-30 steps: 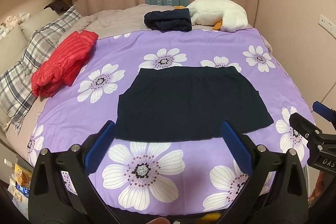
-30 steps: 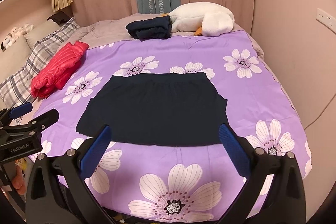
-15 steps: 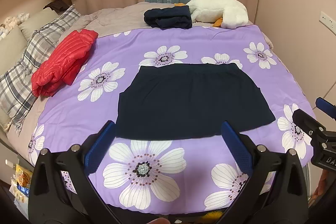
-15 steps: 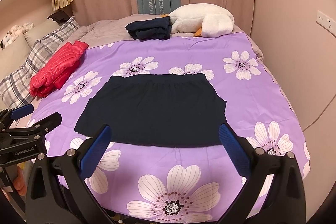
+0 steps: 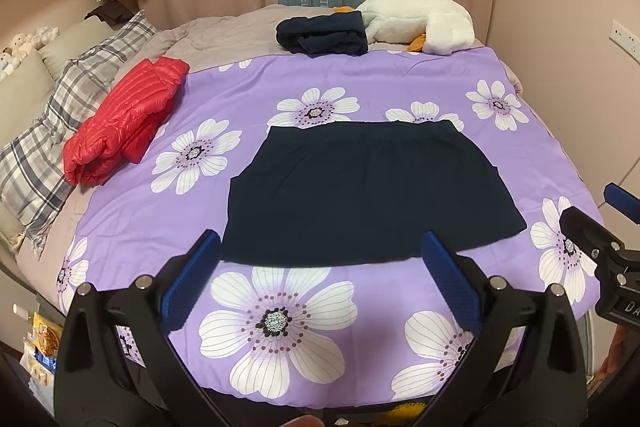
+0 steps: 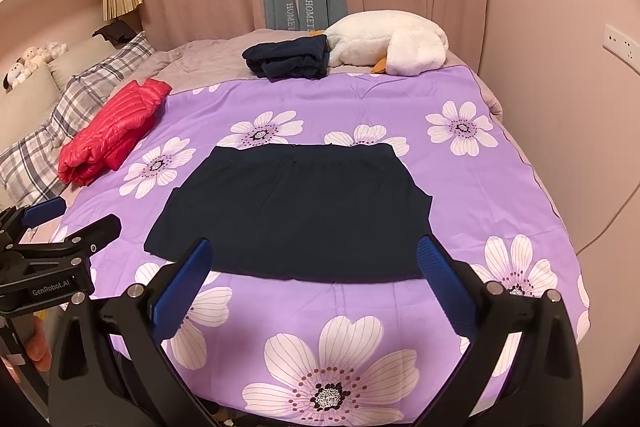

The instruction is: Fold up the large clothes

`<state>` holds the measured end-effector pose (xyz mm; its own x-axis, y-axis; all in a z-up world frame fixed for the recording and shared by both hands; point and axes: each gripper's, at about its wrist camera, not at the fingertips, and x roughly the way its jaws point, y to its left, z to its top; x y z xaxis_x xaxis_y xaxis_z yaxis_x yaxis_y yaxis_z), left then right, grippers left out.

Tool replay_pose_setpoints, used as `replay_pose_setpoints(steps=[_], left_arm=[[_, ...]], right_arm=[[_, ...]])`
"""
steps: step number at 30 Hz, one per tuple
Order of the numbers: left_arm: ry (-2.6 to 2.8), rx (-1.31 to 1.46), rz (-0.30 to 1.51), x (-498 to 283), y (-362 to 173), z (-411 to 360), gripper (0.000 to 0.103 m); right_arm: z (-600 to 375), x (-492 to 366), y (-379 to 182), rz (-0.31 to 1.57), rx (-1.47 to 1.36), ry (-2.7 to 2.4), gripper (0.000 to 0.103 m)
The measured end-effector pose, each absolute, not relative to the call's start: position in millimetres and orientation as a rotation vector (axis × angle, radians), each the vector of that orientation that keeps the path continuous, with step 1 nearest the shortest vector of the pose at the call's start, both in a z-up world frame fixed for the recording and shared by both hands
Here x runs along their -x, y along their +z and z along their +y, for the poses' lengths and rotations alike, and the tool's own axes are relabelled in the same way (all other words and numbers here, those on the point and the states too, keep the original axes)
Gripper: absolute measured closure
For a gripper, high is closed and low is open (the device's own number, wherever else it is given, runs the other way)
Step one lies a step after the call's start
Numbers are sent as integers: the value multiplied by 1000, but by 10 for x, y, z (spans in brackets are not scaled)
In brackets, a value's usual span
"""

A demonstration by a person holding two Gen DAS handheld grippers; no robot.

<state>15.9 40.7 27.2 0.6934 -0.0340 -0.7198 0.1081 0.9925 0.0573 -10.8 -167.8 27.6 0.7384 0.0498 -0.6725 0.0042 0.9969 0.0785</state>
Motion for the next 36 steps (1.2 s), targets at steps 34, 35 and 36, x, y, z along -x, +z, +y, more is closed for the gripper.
replay_pose_setpoints(steps=[34,35,36], left_arm=[[-71,-107,800,-163,313,427,2],[-72,-107,800,-166,311,417,2],[-73,-107,801,-166,313,429,2]], right_arm=[[-1632,116,300,739,-74,27,1],[-1636,113,298,740,-73,28,1],[-1635,112,298,740,-72,28,1]])
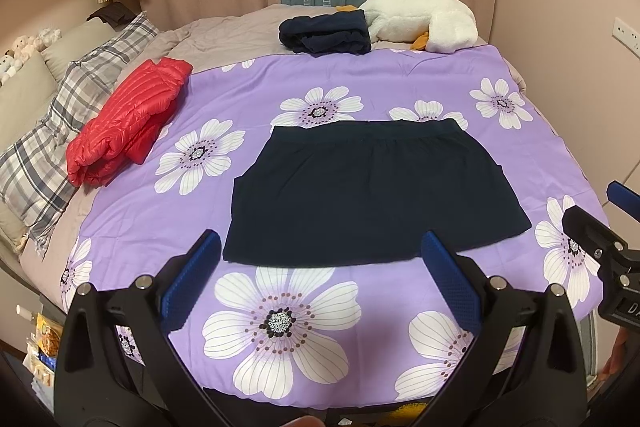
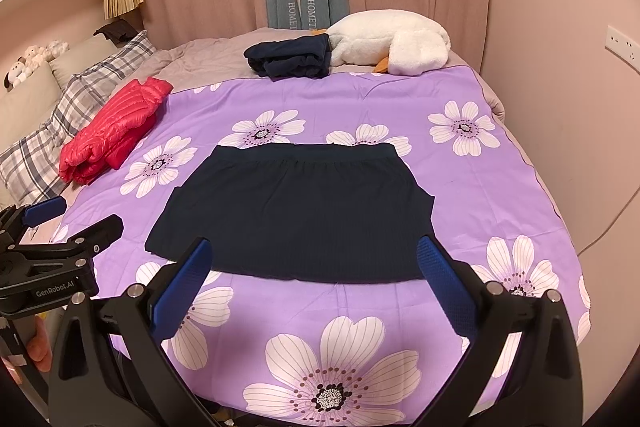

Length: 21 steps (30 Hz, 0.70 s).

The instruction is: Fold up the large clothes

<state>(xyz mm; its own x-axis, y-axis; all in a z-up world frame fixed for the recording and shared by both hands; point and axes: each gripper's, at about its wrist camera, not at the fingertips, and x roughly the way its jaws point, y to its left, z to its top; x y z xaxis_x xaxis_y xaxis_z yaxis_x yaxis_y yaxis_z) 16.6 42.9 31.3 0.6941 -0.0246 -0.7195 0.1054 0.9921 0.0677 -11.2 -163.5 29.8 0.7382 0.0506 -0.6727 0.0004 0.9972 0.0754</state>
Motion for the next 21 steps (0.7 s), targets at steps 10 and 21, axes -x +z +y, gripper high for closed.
replay_pose_setpoints(steps=[10,21], left_arm=[[-69,-114,794,-172,296,440,2],[-56,-120,792,-197,280,443,2]], right_arm=[[-1637,111,296,741,-74,28,1],[-1630,110,286,741,-75,30,1]])
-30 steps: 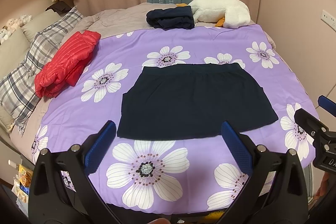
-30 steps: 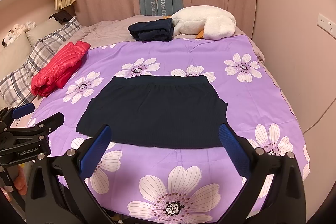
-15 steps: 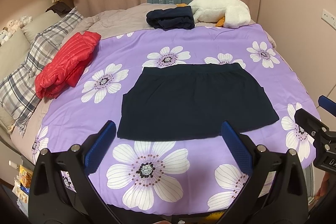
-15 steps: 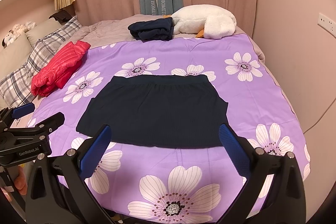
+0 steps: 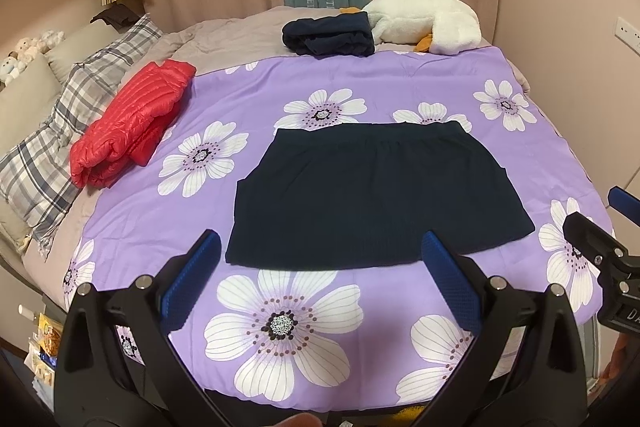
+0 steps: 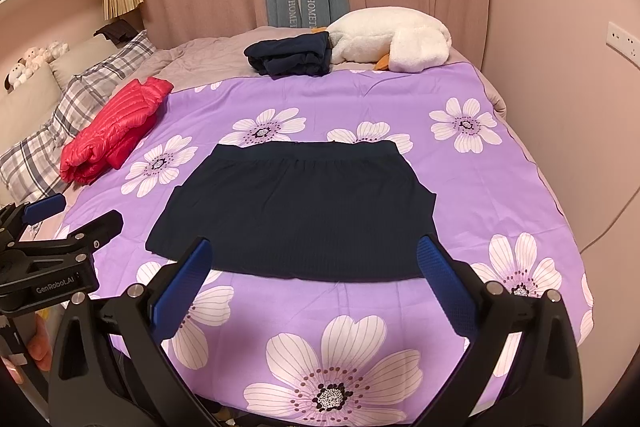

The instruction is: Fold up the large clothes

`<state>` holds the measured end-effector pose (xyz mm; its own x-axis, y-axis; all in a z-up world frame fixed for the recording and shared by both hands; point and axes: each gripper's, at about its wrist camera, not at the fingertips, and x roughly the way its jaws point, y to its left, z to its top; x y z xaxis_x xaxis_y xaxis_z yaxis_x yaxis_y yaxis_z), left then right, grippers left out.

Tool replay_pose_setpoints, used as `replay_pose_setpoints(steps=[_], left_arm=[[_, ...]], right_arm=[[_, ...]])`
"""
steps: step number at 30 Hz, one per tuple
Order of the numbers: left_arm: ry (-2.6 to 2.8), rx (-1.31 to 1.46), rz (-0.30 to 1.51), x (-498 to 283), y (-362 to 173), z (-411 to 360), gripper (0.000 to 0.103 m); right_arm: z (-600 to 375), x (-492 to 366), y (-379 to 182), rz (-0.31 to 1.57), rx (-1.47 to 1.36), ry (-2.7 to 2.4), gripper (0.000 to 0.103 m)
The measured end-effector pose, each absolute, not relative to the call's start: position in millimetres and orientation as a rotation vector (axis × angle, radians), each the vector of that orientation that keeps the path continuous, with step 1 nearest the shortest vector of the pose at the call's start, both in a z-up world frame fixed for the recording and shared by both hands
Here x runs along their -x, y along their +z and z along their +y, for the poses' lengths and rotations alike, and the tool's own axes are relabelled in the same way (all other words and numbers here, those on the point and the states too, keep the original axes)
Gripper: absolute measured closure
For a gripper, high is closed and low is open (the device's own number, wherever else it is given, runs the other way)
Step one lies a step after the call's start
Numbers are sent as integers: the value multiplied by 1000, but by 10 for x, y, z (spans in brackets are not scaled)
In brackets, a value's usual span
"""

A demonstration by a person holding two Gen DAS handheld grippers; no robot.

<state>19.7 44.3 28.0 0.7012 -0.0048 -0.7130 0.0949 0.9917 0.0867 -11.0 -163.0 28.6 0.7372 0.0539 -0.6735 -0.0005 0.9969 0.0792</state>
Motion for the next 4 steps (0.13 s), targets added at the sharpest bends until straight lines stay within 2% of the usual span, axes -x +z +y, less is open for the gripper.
replay_pose_setpoints(steps=[4], left_arm=[[-58,-124,799,-210,275,434,2]], right_arm=[[-1641,106,285,741,-75,30,1]])
